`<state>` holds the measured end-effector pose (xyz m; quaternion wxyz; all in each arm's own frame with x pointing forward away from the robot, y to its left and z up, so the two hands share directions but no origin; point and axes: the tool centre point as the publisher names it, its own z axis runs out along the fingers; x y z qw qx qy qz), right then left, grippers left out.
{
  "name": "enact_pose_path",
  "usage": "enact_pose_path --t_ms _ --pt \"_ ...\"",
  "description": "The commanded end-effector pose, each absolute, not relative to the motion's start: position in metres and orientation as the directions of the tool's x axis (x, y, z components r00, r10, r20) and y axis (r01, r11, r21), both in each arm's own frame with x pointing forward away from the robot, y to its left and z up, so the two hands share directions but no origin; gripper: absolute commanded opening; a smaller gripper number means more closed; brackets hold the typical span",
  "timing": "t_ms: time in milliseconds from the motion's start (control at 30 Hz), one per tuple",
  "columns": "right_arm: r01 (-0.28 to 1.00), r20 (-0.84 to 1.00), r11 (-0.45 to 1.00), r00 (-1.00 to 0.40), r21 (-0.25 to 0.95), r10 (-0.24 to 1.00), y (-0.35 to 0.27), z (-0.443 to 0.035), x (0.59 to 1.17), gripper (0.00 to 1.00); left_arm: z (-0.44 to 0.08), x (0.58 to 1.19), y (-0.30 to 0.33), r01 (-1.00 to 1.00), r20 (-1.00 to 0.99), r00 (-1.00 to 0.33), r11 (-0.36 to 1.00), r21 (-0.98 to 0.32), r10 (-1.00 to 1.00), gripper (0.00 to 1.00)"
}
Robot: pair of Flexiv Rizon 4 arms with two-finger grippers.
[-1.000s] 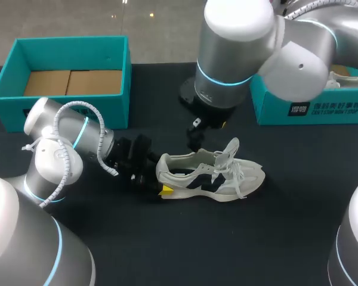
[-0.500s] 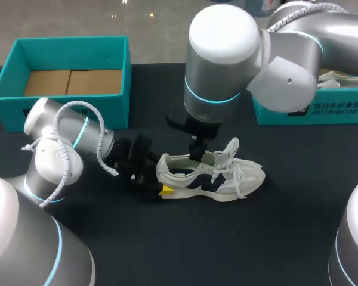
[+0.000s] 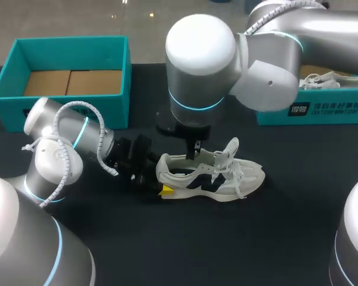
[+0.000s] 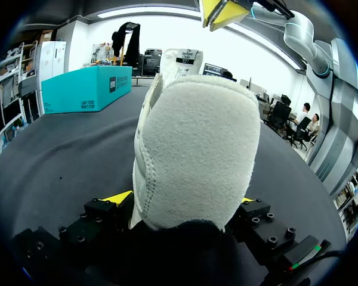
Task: Take the shoe out of the shoebox, open the shoe tongue, remove and reinsert the insole, then place the shoe into the shoebox
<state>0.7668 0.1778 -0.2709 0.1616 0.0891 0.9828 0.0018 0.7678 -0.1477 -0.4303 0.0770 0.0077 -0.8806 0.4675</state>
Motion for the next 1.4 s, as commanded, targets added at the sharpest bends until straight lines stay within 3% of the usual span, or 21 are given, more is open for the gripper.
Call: enact_pose_path --t_ms 33,667,900,1167,1400 --pt "0.179 -0.343 0.984 -0.926 -0.022 0.161 0.195 -0.292 0.776 0.00 -0.432 0.769 -0.147 -0.086 0.143 -0.988 0.564 -0.822 0.058 0.00" --pt "0.088 -0.235 0.986 -0.971 -0.140 0.053 0.168 -0.345 0.771 0.00 -0.432 0.769 -0.147 -0.086 0.143 -0.988 0.564 -0.822 0.058 0.00" --pt "0.054 -0.185 0.986 -0.982 -0.155 0.025 0.163 -0.343 0.761 0.00 -0.432 0.769 -0.147 -0.086 0.143 -0.988 0.564 -0.822 0.058 0.00" --pt "-0.024 -0.040 0.986 -0.999 -0.164 -0.031 0.169 -0.370 0.765 0.00 -0.432 0.769 -0.147 -0.086 0.143 -0.988 0.564 -0.822 0.058 0.00" --pt "-0.021 -0.003 0.985 -1.000 -0.173 -0.021 0.166 -0.384 0.763 0.00 -0.432 0.769 -0.147 -0.086 0.143 -0.988 0.564 -0.822 0.058 0.00"
